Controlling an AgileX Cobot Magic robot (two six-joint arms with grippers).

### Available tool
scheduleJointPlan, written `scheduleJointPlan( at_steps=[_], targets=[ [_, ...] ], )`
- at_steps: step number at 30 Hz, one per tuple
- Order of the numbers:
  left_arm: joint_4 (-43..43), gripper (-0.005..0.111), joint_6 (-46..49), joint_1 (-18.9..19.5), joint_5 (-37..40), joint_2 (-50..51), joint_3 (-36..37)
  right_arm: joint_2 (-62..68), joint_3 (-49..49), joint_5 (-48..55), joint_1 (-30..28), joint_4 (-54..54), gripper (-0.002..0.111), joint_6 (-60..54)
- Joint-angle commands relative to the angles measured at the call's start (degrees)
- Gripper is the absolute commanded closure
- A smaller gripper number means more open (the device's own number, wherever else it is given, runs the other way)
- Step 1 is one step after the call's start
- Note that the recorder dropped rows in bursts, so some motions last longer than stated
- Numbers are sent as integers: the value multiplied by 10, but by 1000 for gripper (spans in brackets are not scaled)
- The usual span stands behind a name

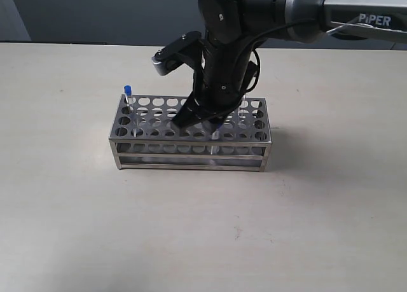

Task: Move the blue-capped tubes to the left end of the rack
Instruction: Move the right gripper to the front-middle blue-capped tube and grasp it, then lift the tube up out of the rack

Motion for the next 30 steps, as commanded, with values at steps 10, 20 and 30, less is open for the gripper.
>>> scheduleJointPlan(
  at_steps=[10,20,30],
  targets=[
    [1,106,0,-6,-3,2,-3,-80,-7,13,-1,-9,109,0],
    [1,106,0,-6,-3,2,-3,-121,-13,0,-1,-11,109,0],
    [1,106,0,-6,-3,2,-3,-112,-59,-56,-1,20,109,-48]
  ],
)
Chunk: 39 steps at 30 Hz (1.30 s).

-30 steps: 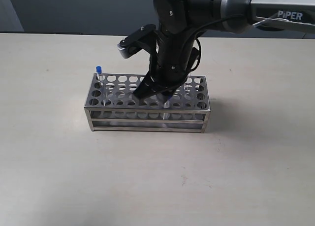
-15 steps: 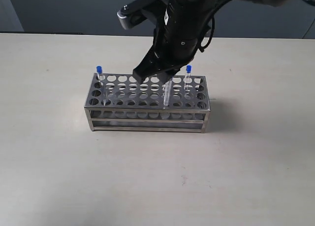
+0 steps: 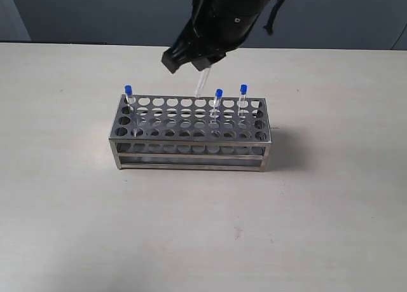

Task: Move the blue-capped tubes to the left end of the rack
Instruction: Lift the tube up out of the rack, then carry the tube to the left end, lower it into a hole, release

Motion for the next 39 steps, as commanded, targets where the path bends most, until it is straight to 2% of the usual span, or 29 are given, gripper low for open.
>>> scheduleJointPlan(
  at_steps=[1,9,16,39],
  targets=[
    [1,106,0,-6,-3,2,-3,6,-31,-33,-1,30,109,-36],
    [1,106,0,-6,-3,2,-3,93,-145,3,-1,152,109,-128],
    [1,106,0,-6,-3,2,-3,163,-228,64,-1,184,109,-144],
    [1,106,0,-6,-3,2,-3,225,-241,24,-1,210,109,-184]
  ],
)
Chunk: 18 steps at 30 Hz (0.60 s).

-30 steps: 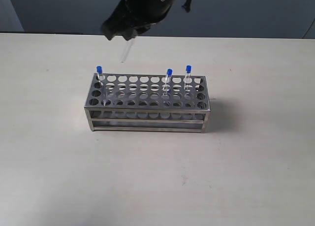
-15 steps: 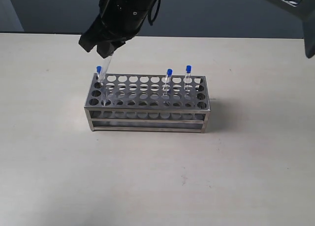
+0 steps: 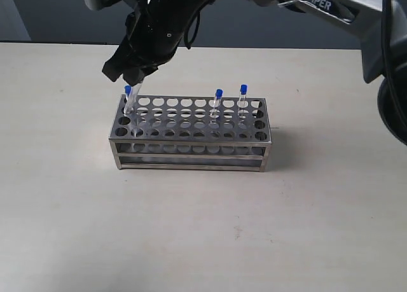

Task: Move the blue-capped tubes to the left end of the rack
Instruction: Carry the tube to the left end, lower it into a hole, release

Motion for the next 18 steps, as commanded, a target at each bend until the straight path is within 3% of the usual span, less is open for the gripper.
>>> scheduleJointPlan(
  at_steps=[1,18],
  targets=[
    [1,106,0,-6,-3,2,-3,5,-3,-12,-1,4,109,-11],
    [1,106,0,-6,-3,2,-3,40,-3,-33,-1,63,109,-56]
  ],
)
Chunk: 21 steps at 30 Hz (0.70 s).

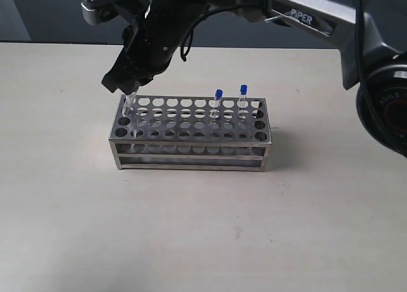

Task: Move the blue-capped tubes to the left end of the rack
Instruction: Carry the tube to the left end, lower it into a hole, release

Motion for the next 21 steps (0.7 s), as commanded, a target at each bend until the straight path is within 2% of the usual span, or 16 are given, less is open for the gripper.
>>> scheduleJointPlan(
  at_steps=[1,9,21],
  targets=[
    [1,106,0,-6,-3,2,-3,7,-3,-4,-1,22,109,-7],
    [1,106,0,-6,-3,2,-3,14,-3,-15,-1,102,109,-53],
    [1,106,0,-6,-3,2,-3,45,-3,-17,5,110,109,-56]
  ],
)
